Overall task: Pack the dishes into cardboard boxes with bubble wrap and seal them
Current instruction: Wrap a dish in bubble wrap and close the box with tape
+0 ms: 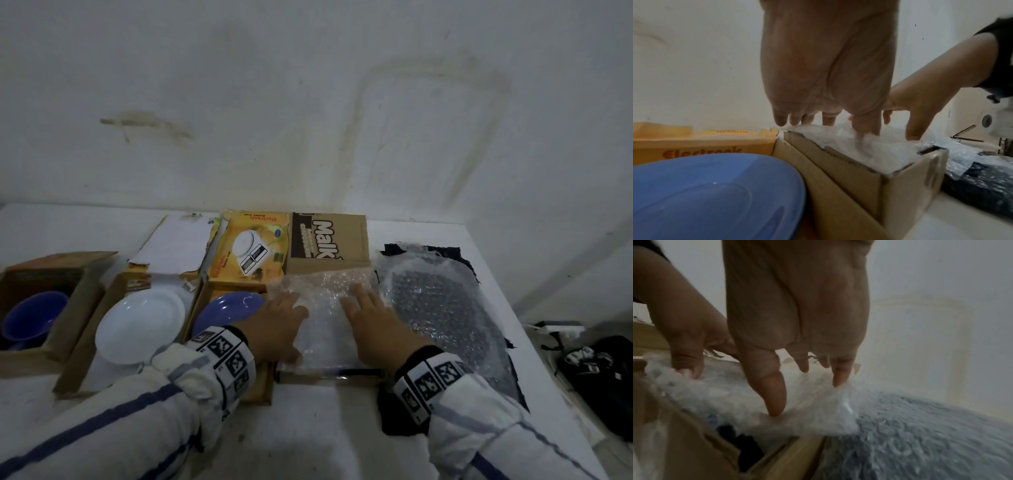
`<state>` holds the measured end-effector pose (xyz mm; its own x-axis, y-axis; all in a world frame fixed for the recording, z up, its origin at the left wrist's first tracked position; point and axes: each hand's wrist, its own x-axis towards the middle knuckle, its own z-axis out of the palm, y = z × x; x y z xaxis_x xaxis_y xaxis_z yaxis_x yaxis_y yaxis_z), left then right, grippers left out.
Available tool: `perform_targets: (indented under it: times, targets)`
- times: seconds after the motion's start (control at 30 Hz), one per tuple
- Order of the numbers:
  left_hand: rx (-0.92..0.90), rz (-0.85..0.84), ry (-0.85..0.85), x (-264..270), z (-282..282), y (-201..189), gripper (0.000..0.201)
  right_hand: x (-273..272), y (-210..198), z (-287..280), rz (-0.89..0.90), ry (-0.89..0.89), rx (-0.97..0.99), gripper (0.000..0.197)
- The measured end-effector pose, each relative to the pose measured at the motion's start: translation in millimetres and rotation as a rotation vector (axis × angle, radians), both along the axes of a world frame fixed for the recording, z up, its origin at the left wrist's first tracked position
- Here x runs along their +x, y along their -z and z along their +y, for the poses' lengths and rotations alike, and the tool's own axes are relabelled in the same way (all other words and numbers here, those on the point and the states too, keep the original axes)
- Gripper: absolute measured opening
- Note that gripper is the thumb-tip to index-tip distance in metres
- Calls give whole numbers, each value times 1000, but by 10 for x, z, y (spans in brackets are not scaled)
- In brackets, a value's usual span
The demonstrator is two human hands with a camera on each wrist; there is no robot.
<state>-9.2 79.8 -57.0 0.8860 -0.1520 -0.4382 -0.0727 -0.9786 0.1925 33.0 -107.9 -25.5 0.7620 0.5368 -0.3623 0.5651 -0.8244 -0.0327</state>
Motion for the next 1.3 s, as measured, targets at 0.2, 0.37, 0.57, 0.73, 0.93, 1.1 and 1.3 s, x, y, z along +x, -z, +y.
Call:
perform_targets:
  times: [0.2,0.37,0.57,0.73,0.93,1.1,1.3]
  targets:
    - [115,76,108,199,-87,63,105,146,248,168,182,179,-49,90]
    - [205,48,197,290,-169,58,105,240,334,334,203,159,-206,98]
    - [177,40,217,346,-142,115,104,189,334,361,79,42,-300,91]
    - [134,19,218,336,-88,103,95,292,174,333,198,2,-337,76]
    - [317,-62,305,291,-83,33,95,225,61,105,-15,-128,-406,53]
    - [346,103,322,357,-62,-27,104,117,243,102,-115,-169,-443,61]
    - [339,116,268,339,-156,40,111,144,286,99,-122,-150,-383,62]
